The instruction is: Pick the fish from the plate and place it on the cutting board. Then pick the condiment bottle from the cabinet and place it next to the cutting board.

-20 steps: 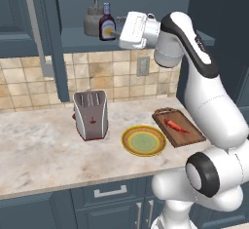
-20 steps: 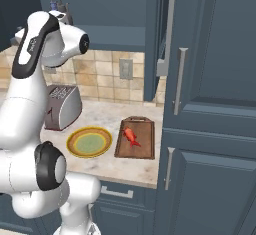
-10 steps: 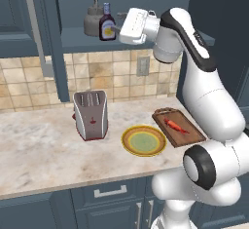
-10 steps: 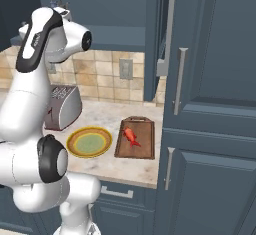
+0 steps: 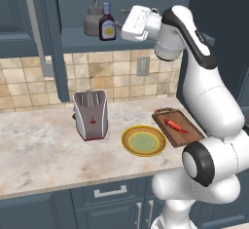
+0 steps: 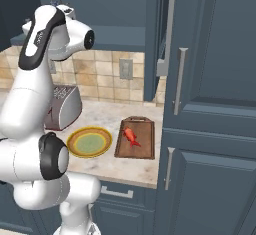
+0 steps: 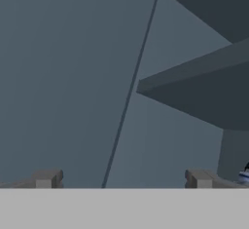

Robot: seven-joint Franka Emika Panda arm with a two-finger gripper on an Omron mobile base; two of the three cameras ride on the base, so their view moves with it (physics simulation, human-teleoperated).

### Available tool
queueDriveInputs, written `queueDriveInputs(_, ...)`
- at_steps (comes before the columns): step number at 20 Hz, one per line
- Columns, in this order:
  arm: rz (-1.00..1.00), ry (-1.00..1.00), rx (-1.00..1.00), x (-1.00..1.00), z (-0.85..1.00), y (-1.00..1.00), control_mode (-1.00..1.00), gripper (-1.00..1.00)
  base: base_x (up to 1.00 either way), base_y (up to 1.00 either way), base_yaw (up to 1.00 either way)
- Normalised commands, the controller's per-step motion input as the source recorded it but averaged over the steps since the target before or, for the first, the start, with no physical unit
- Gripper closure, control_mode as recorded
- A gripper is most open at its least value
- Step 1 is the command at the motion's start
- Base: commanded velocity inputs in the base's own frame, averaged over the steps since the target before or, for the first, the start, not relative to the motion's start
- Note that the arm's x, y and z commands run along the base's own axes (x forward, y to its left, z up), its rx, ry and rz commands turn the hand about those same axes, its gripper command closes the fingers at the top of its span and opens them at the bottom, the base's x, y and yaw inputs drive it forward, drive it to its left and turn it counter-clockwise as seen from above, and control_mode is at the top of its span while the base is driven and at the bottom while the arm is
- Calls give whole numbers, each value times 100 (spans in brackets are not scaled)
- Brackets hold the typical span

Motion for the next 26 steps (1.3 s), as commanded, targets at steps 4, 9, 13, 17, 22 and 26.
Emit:
queueDriveInputs(4,-5,0,1,1,5,0,-100,-100,0,0,0)
queueDriveInputs(9,-6,0,0,0,0,0,-100,-100,0,0,0)
queueDriveInputs(13,-6,1,0,0,0,0,-100,-100,0,0,0)
queueDriveInputs(17,-4,1,0,3,0,0,-100,-100,0,0,0)
queueDriveInputs(22,-1,0,0,13,0,0,-100,-100,0,0,0)
queueDriveInputs(26,0,0,0,17,0,-5,-100,-100,0,0,0)
